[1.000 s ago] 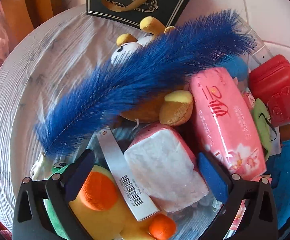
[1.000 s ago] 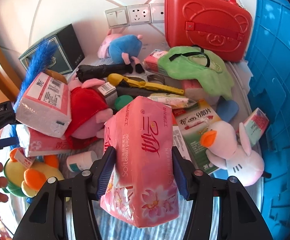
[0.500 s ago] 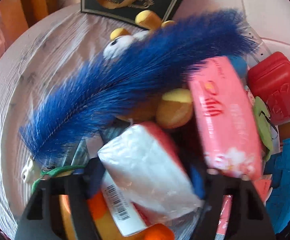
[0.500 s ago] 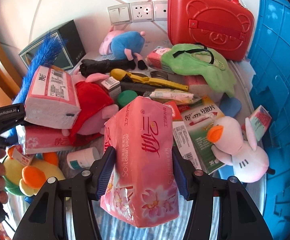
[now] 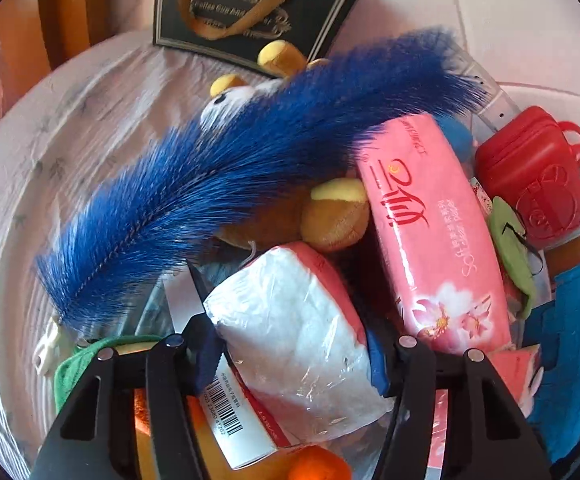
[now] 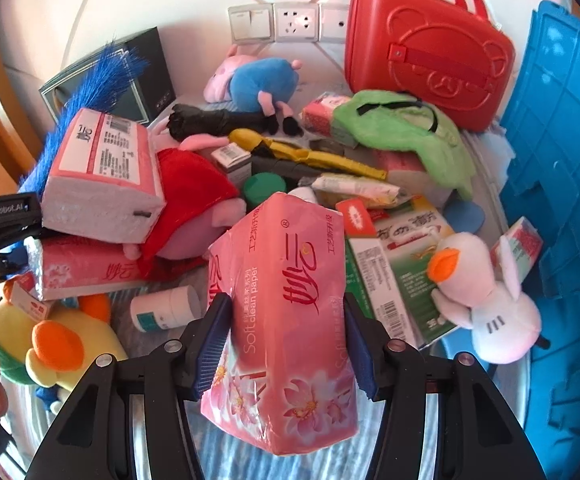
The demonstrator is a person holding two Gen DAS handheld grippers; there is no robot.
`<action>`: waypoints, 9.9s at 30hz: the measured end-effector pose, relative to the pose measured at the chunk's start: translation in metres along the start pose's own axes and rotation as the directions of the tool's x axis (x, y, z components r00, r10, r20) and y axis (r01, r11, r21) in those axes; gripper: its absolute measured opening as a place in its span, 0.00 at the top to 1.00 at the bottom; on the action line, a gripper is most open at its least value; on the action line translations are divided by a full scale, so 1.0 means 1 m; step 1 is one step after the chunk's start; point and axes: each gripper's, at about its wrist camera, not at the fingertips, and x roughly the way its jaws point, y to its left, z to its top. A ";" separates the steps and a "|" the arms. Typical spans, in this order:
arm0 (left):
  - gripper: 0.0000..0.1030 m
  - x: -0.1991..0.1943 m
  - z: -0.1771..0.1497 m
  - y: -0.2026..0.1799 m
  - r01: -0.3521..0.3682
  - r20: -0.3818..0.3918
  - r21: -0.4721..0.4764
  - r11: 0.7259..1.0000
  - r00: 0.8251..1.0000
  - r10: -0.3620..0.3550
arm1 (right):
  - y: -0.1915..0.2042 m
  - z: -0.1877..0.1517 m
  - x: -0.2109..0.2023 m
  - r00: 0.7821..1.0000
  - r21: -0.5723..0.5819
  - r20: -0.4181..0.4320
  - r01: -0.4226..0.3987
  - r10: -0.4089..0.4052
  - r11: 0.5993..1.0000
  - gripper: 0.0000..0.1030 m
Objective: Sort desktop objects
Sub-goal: 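Grasp the white plastic-wrapped tissue pack with the left tool while the right tool holds the pink pack, then lift and carry both tissue packs over the blue crate with both tools, then open both tools to drop the tissue packs into the blue crate, then move both tools away from the crate back over the pile, then reach the right tool toward the green medicine bottle while the left tool grasps another pink tissue pack, then close the right tool on the green medicine bottle while the left tool lifts the pink tissue pack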
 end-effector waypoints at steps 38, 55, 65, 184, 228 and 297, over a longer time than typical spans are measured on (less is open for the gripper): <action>0.45 -0.117 -0.046 -0.041 -0.081 0.308 0.215 0.973 0.951 0.011 | 0.032 0.020 -0.116 0.967 0.000 0.256 0.000 0.000 1.000 0.47; 0.45 -0.184 -0.063 -0.111 -0.008 0.361 0.334 0.943 0.925 -0.120 | -0.009 0.022 -0.191 0.939 0.070 0.336 0.049 -0.070 0.996 0.47; 0.45 -0.243 -0.089 -0.190 0.073 0.375 0.451 0.890 0.889 -0.263 | -0.066 0.014 -0.265 0.902 0.180 0.395 0.111 -0.175 0.977 0.47; 0.00 -0.104 -0.063 -0.043 -0.131 0.201 0.234 0.963 0.976 0.084 | -0.048 -0.014 -0.103 0.953 0.051 0.133 0.267 -0.272 0.962 0.01; 0.00 -0.002 0.000 -0.050 -0.011 -0.008 0.144 0.990 1.000 0.013 | -0.033 0.011 0.086 0.979 -0.027 -0.136 0.150 -0.153 0.988 0.09; 0.53 0.039 -0.012 -0.056 -0.112 -0.041 0.224 0.968 0.991 0.124 | -0.045 0.008 0.102 0.948 0.171 -0.318 0.035 0.022 0.985 0.16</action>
